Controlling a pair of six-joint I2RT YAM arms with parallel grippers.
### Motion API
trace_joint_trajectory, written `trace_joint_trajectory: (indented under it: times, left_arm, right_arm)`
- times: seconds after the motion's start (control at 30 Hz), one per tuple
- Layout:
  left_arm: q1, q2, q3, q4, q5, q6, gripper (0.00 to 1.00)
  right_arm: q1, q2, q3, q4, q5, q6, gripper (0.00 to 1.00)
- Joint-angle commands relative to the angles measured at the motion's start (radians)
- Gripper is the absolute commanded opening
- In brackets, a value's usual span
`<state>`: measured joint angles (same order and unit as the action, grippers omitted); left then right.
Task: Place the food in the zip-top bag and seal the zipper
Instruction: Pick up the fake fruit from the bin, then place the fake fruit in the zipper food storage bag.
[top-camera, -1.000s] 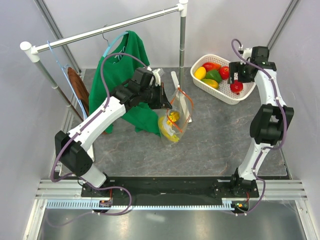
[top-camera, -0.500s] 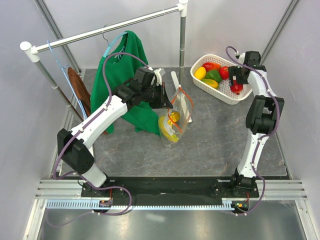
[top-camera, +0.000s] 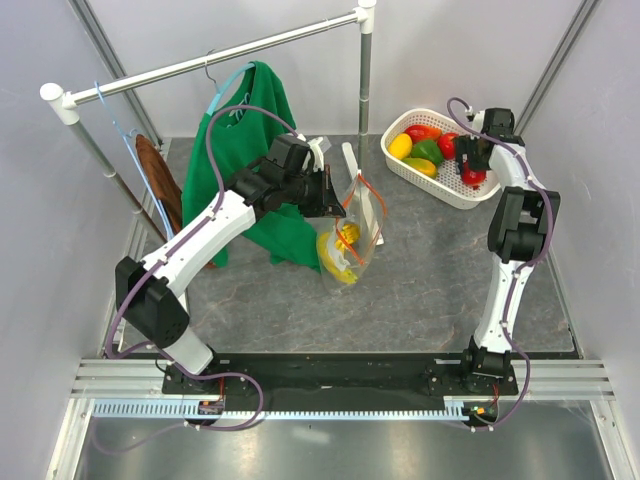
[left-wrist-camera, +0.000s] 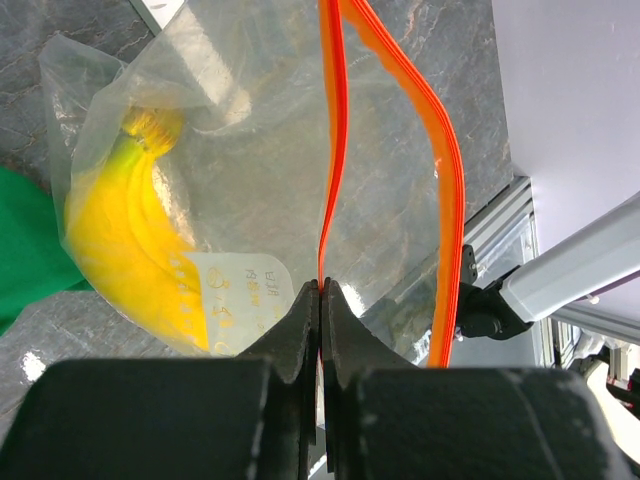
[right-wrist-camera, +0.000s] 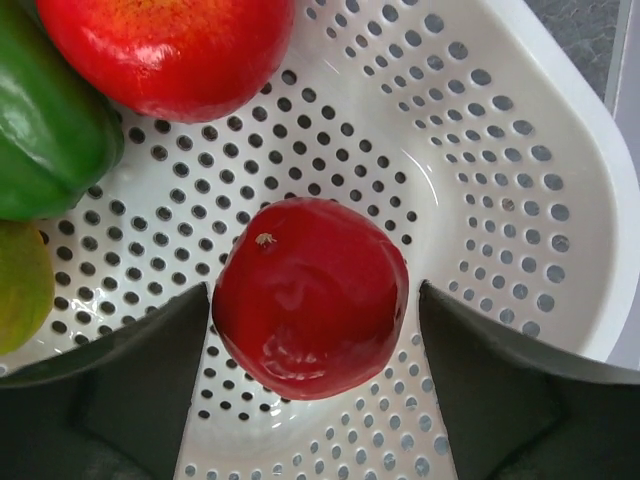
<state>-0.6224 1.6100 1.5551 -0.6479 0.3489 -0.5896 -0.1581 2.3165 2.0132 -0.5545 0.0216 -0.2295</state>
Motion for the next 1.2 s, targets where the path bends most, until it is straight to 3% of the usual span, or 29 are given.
trace_joint_trajectory:
  times: [0.0,0.13,0.4,0.5,0.6,0.73,0.87,1.0,1.17]
  left_arm:
    - [0.013,0.005,0.019,0.036,0.010,0.011,0.02]
    - [0.021,0.011,0.017,0.034,0.015,0.010,0.02]
    - [0.024,0.010,0.013,0.033,0.019,0.011,0.02]
    - [0.027,0.007,0.005,0.033,0.016,0.014,0.02]
    - [0.032,0.007,0.000,0.028,0.021,0.016,0.02]
    - [0.036,0.011,-0.003,0.030,0.030,0.010,0.02]
    - [0.039,0.019,0.000,0.030,0.045,0.004,0.02]
    - [0.041,0.022,0.005,0.030,0.064,0.004,0.02]
    - [0.046,0.022,-0.006,0.042,0.091,-0.010,0.02]
  right_arm:
    - [0.003,-0.014,0.033,0.044,-0.018,0.027,0.81]
    - [0.003,-0.063,0.007,0.035,-0.018,0.015,0.60]
    - [-0.024,-0.201,0.024,-0.030,-0.107,0.021,0.40]
    - [-0.027,-0.272,0.048,-0.088,-0.169,0.038,0.39]
    - [-0.027,-0.368,0.039,-0.160,-0.357,0.065,0.37]
    - [-0.021,-0.491,-0.001,-0.248,-0.718,0.143,0.35]
    - [0.017,-0.652,-0.092,-0.254,-0.902,0.222,0.33]
    - [0.145,-0.787,-0.232,-0.184,-0.971,0.311,0.33]
    - [0.333,-0.878,-0.365,-0.110,-0.891,0.311,0.34]
